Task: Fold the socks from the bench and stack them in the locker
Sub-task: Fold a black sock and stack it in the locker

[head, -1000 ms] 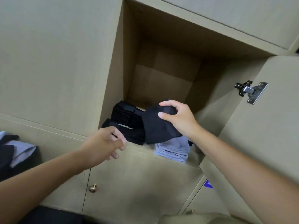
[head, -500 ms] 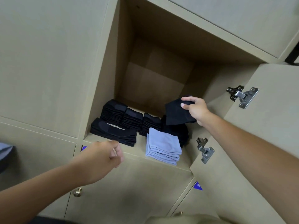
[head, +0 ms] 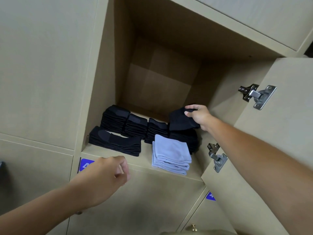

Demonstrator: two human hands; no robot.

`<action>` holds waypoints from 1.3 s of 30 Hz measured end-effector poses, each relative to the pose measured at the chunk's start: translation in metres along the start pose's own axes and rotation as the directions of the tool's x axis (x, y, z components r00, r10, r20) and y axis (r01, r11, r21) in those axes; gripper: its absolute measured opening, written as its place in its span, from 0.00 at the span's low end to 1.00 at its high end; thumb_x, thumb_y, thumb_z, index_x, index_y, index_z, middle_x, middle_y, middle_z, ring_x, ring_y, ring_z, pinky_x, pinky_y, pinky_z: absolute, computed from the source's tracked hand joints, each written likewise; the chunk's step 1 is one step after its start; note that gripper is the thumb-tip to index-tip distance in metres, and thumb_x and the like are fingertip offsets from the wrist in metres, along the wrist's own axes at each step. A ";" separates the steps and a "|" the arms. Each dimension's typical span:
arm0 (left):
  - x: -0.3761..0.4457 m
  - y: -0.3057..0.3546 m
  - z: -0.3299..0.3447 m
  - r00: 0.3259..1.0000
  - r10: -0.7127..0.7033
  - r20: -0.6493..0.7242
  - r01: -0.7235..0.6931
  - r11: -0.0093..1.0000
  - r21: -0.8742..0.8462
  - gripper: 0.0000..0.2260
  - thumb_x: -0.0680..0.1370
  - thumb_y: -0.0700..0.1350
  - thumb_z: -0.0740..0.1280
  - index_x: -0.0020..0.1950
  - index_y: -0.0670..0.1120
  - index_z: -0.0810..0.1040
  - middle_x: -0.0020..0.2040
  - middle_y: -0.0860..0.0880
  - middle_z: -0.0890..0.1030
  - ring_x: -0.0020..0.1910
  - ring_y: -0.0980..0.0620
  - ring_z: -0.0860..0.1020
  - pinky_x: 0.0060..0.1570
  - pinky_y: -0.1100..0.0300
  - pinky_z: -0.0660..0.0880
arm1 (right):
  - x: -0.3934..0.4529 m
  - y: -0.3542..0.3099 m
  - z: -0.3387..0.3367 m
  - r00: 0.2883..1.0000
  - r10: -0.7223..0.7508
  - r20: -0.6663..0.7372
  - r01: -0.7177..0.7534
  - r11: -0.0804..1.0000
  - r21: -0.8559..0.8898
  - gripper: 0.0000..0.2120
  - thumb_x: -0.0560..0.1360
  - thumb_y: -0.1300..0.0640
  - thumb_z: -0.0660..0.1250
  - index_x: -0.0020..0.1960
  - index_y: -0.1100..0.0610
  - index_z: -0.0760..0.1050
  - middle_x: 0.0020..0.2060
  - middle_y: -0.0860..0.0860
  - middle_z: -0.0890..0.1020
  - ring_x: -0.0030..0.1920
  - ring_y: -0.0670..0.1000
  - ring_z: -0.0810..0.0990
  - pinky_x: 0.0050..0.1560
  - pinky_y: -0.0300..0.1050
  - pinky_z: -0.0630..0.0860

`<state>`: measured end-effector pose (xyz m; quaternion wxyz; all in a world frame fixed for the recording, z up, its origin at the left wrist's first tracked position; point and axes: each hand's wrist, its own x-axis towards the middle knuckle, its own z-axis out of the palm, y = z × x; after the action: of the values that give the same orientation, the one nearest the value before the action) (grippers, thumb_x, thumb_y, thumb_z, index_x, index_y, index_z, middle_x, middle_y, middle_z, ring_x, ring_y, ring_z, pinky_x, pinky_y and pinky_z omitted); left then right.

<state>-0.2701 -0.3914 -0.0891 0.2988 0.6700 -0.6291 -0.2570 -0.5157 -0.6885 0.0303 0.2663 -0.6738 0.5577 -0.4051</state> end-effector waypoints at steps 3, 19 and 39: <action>0.000 -0.001 0.000 1.000 -0.007 -0.004 0.007 1.000 -0.005 0.03 0.79 0.54 0.67 0.46 0.57 0.78 0.40 0.62 0.83 0.38 0.61 0.81 0.49 0.53 0.81 | 0.007 0.011 0.004 1.000 0.006 -0.005 -0.006 0.999 -0.041 0.13 0.77 0.65 0.71 0.61 0.57 0.81 0.61 0.59 0.81 0.64 0.58 0.78 0.63 0.48 0.75; 0.004 -0.015 0.008 0.999 -0.025 0.025 0.023 0.999 0.042 0.04 0.79 0.55 0.67 0.48 0.57 0.78 0.40 0.61 0.83 0.38 0.60 0.81 0.34 0.64 0.76 | 0.021 0.047 0.019 0.998 0.058 -0.038 -0.069 0.891 -0.448 0.12 0.78 0.62 0.72 0.61 0.59 0.79 0.58 0.58 0.81 0.52 0.55 0.76 0.52 0.41 0.70; 0.007 -0.023 0.005 0.998 -0.024 0.064 0.015 0.991 0.134 0.06 0.80 0.55 0.67 0.45 0.55 0.79 0.40 0.65 0.82 0.37 0.60 0.80 0.39 0.57 0.79 | -0.011 0.052 0.041 0.951 0.134 0.279 0.100 0.719 -0.688 0.31 0.81 0.32 0.35 0.82 0.39 0.48 0.81 0.49 0.58 0.80 0.59 0.56 0.79 0.58 0.51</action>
<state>-0.2574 -0.3979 -0.1096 0.2299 0.6859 -0.6476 -0.2391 -0.5095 -0.6938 -0.0365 0.0819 -0.7736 0.6261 -0.0534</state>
